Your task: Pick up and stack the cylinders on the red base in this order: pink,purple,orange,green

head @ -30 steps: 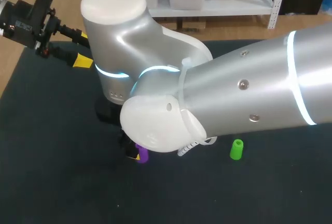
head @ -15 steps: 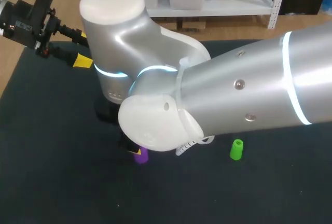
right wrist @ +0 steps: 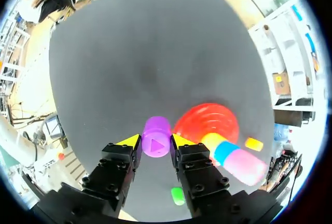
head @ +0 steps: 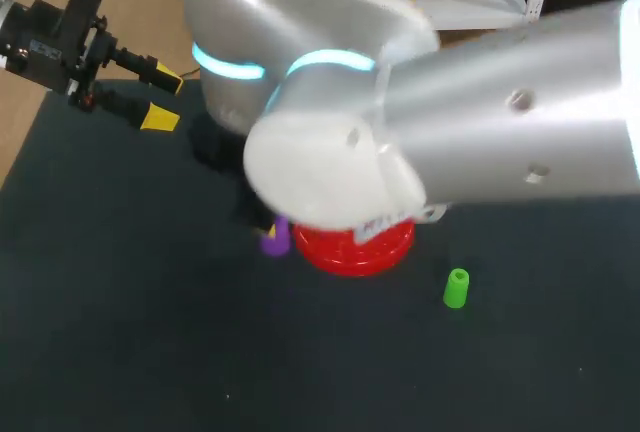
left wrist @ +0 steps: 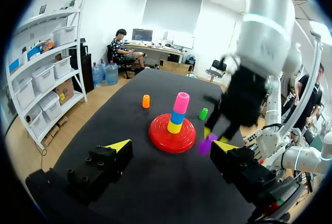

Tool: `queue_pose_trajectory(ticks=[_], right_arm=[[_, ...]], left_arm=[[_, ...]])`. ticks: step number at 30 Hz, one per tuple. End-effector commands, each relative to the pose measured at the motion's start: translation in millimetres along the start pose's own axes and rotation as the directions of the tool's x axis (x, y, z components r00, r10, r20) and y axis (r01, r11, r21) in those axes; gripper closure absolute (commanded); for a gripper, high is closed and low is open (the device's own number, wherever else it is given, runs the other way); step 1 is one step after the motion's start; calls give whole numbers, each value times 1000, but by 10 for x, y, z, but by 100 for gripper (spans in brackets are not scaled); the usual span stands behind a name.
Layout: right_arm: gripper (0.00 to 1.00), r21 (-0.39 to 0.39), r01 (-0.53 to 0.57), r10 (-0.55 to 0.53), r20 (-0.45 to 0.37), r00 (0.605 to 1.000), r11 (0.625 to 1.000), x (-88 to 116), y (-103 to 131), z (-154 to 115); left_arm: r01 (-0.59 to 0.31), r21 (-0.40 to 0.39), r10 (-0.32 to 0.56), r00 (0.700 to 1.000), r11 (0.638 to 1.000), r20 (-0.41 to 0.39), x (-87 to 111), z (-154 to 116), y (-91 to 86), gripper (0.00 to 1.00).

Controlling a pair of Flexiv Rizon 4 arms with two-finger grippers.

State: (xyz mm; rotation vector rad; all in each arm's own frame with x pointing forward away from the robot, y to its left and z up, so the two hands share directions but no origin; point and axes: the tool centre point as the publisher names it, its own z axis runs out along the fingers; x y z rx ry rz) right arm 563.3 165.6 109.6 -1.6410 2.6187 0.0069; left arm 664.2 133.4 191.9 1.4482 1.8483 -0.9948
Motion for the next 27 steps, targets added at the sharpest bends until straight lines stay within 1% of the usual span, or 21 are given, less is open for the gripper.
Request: queue_pose_trajectory(ticks=[1, 5, 8, 11, 14, 22, 24, 27], right_arm=[[100, 3, -33, 33, 70, 997, 999, 135, -253, -621], [100, 26, -98, 95, 121, 988, 995, 163, -530, -924], [100, 40, -143, 136, 143, 980, 989, 214, -698, -1050], [100, 42, -176, 168, 149, 974, 984, 285, -825, -1103], [100, 42, -202, 195, 139, 971, 978, 339, -926, -1085], [100, 23, -245, 239, 151, 959, 969, 428, -998, -1118], [100, 43, -244, 233, 176, 956, 969, 436, -1001, -1128], [100, 20, -241, 230, 226, 947, 970, 434, -990, -1155]], left_arm=[[-3, -2, 3, 1000, 1000, 4, 13, 0, -5, 0], [-3, -2, 3, 1000, 1000, 4, 13, 0, -5, 0], [-3, -2, 3, 1000, 1000, 4, 13, 0, -5, 0], [-3, -2, 3, 1000, 1000, 4, 13, 0, -5, 0], [-3, -2, 3, 1000, 1000, 4, 13, 0, -5, 0], [-3, -2, 3, 1000, 1000, 4, 13, 0, -5, 0], [-3, -2, 3, 1000, 1000, 4, 13, 0, -5, 0], [-3, -2, 3, 1000, 1000, 4, 13, 0, -5, 0]])
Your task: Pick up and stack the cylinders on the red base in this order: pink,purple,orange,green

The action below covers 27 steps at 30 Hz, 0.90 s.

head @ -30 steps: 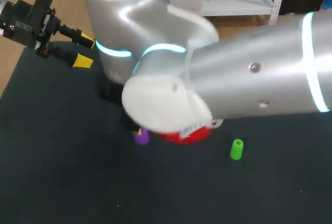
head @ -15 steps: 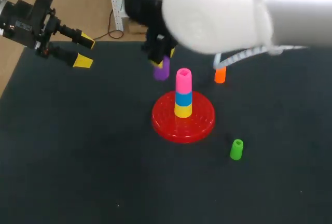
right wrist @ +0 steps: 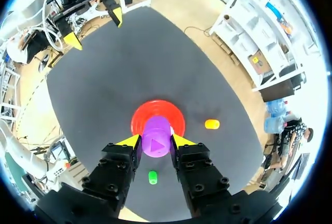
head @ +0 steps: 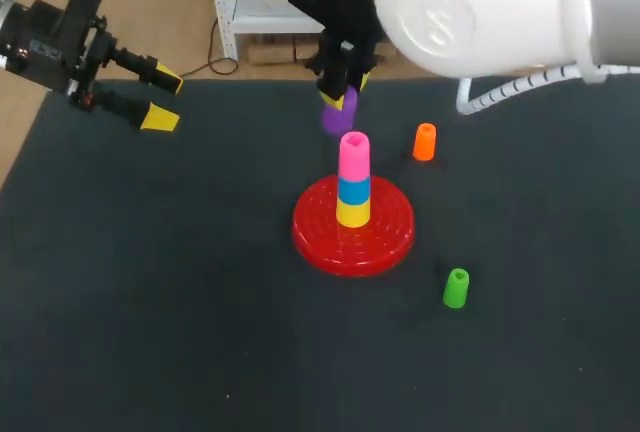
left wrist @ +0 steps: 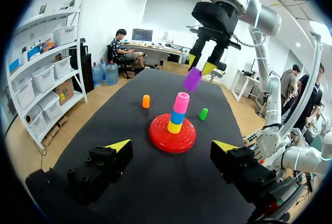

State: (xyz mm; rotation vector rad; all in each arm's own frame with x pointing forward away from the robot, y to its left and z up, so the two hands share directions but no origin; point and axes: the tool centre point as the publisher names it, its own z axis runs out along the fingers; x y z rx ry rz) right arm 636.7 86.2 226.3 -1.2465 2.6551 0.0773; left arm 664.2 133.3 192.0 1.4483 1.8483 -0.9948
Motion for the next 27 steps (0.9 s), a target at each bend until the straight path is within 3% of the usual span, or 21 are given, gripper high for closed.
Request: queue_pose_trajectory(ticks=[1, 23, 27], right_arm=[[100, -14, 3, -1, 82, 997, 1000, 100, 29, -22], [100, -14, 3, -1, 82, 997, 1000, 100, 29, -22], [100, 13, -1, 1, -20, 1000, 1000, 135, -29, 0]], left_arm=[[-3, -2, 3, 1000, 1000, 4, 14, 0, -4, 0], [-3, -2, 3, 1000, 1000, 4, 14, 0, -4, 0], [-3, -2, 3, 1000, 1000, 4, 14, 0, -4, 0]])
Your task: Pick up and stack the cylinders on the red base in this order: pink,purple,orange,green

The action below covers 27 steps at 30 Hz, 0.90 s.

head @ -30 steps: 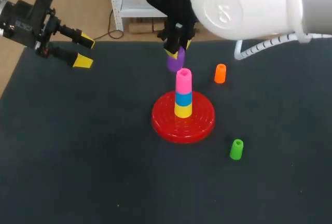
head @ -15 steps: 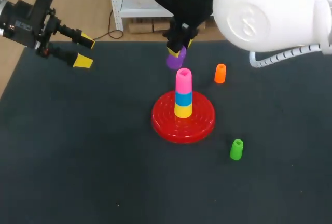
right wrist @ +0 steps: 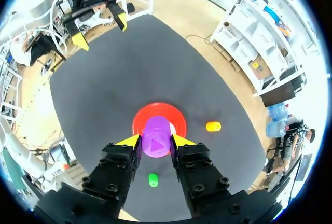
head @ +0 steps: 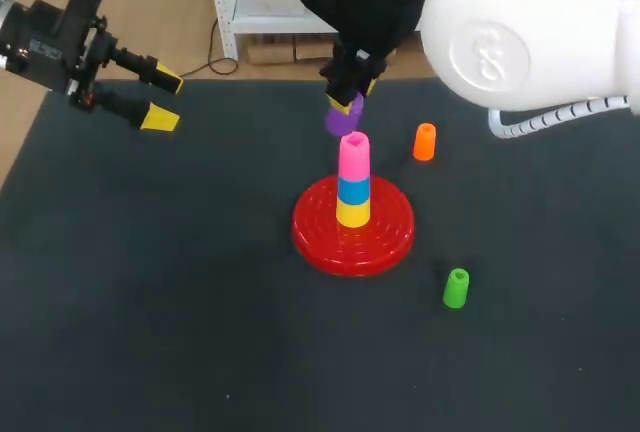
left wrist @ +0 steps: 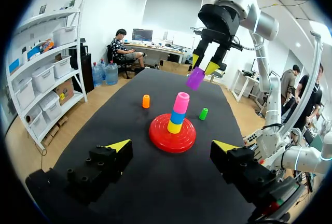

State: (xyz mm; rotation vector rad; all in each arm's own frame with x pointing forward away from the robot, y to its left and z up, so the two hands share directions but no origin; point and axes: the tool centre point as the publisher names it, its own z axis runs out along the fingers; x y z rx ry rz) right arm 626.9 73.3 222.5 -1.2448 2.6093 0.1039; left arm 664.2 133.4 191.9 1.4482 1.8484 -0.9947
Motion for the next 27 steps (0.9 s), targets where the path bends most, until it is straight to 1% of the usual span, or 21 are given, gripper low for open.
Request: queue_pose_trajectory(ticks=[1, 2, 3, 4, 11, 17, 27], right_arm=[[100, 25, 10, -7, -116, 993, 1000, -25, -40, 28], [100, 31, -9, 13, -125, 992, 999, -19, -60, 45], [100, 27, -17, 21, -146, 989, 999, -9, -82, 56], [100, 40, -18, 25, -173, 985, 999, -1, -98, 72], [100, 12, -50, 52, -205, 977, 999, 4, -120, 139], [100, 20, -53, 56, -254, 966, 998, -5, -131, 194], [100, 9, -62, 62, -261, 963, 998, 1, -99, 242]], left_arm=[[-3, -2, 3, 1000, 1000, 4, 14, 0, -5, 0], [-3, -2, 3, 1000, 1000, 4, 14, 0, -5, 0], [-3, -2, 3, 1000, 1000, 4, 14, 0, -5, 0], [-3, -2, 3, 1000, 1000, 4, 14, 0, -5, 0], [-3, -2, 3, 1000, 1000, 4, 14, 0, -5, 0], [-3, -2, 3, 1000, 1000, 4, 14, 0, -5, 0], [-3, -2, 3, 1000, 1000, 4, 14, 0, -5, 0]])
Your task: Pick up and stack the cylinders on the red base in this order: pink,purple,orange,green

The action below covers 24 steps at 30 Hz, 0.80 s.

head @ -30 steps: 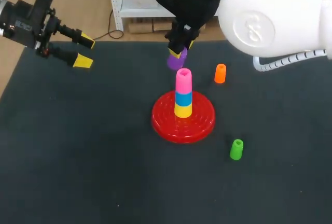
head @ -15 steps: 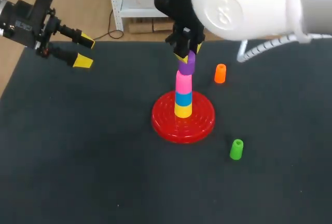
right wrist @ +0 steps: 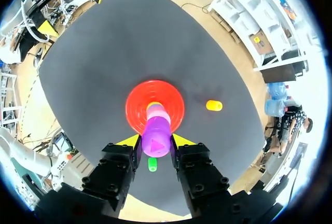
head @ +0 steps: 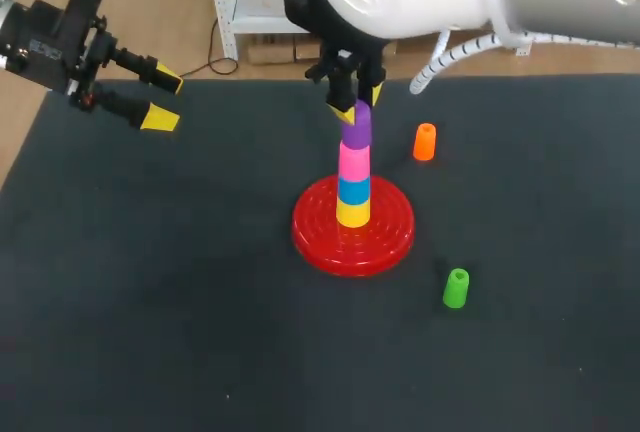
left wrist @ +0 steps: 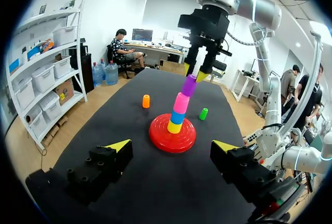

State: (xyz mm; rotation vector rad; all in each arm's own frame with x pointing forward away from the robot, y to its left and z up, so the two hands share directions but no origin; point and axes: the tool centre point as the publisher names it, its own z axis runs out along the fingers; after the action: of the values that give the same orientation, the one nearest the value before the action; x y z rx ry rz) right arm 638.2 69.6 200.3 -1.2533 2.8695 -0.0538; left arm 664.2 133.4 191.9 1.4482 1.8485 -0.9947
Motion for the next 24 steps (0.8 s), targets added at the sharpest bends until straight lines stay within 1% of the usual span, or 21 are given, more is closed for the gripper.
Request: queue_pose_trajectory(ticks=[1, 8, 15, 21, 24], right_arm=[[100, 0, -3, 3, -2, 1000, 1000, -22, 5, 14], [100, -4, -4, 4, -31, 1000, 1000, -36, 11, 62], [100, -1, -16, 16, -41, 999, 1000, -15, -17, 107], [100, -20, -50, 50, -19, 999, 999, -49, -54, 152], [100, -24, -61, 61, -21, 998, 998, -67, -78, 198]], left_arm=[[-3, -2, 3, 1000, 1000, 4, 14, 0, -5, 0], [-3, -2, 3, 1000, 1000, 4, 14, 0, -5, 0], [-3, -2, 3, 1000, 1000, 4, 14, 0, -5, 0], [-3, -2, 3, 1000, 1000, 4, 14, 0, -5, 0], [-3, -2, 3, 1000, 1000, 4, 14, 0, -5, 0]])
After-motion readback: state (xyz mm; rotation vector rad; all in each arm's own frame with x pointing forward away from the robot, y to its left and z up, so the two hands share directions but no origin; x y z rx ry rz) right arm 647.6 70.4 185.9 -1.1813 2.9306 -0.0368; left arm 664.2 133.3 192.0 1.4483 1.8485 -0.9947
